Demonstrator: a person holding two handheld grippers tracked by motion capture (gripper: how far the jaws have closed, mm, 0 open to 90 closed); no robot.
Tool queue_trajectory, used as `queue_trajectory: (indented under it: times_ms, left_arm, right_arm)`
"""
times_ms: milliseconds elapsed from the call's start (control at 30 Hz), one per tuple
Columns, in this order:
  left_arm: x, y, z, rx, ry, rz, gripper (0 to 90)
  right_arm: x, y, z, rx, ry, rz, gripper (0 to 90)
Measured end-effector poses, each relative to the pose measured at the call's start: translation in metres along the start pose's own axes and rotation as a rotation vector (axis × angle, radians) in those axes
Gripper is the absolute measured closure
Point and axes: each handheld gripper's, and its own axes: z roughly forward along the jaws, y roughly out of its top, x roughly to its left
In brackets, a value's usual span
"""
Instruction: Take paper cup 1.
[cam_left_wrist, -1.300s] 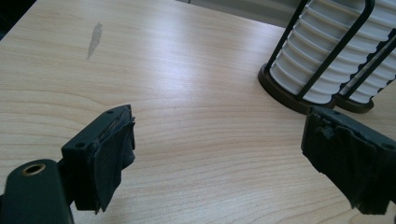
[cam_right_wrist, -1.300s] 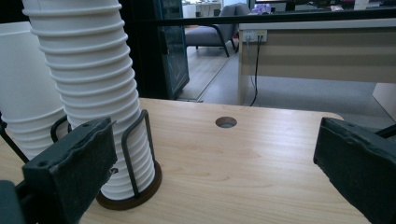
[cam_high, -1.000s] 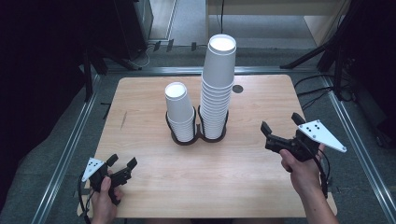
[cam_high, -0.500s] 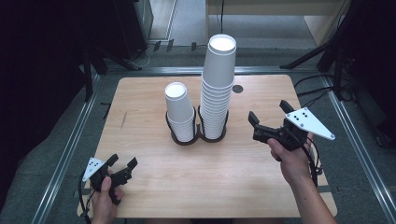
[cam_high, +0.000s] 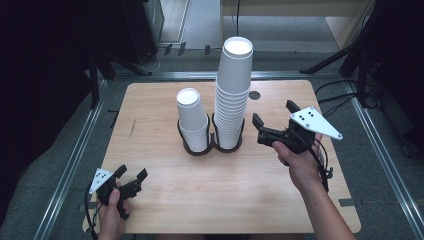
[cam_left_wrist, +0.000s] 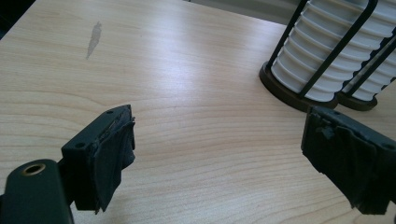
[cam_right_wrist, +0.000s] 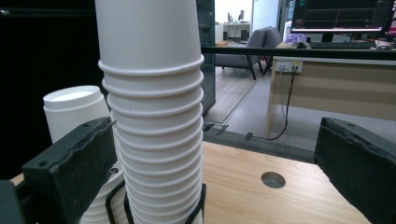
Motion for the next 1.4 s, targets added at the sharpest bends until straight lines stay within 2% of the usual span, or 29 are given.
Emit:
queue_trajectory:
  times_ms: [100,433,800,1400]
  left_arm:
    - [0.0,0.0,0.0,0.0,-0.001,0.001,9.6]
    - [0.0,0.0,0.0,0.0,-0.006,-0.001,9.7]
    - [0.0,0.0,0.0,0.001,-0.008,-0.001,9.7]
    - [0.001,0.0,0.0,0.001,-0.015,-0.006,9.6]
  right_arm:
    - [0.004,0.003,0.006,0.001,0.017,0.018,0.0]
    - [0.018,0.013,0.024,-0.003,0.045,0.001,0.0]
    - [0.028,0.026,0.045,-0.003,0.05,0.008,0.0]
    - [0.04,0.041,0.077,0.002,0.044,0.052,0.0]
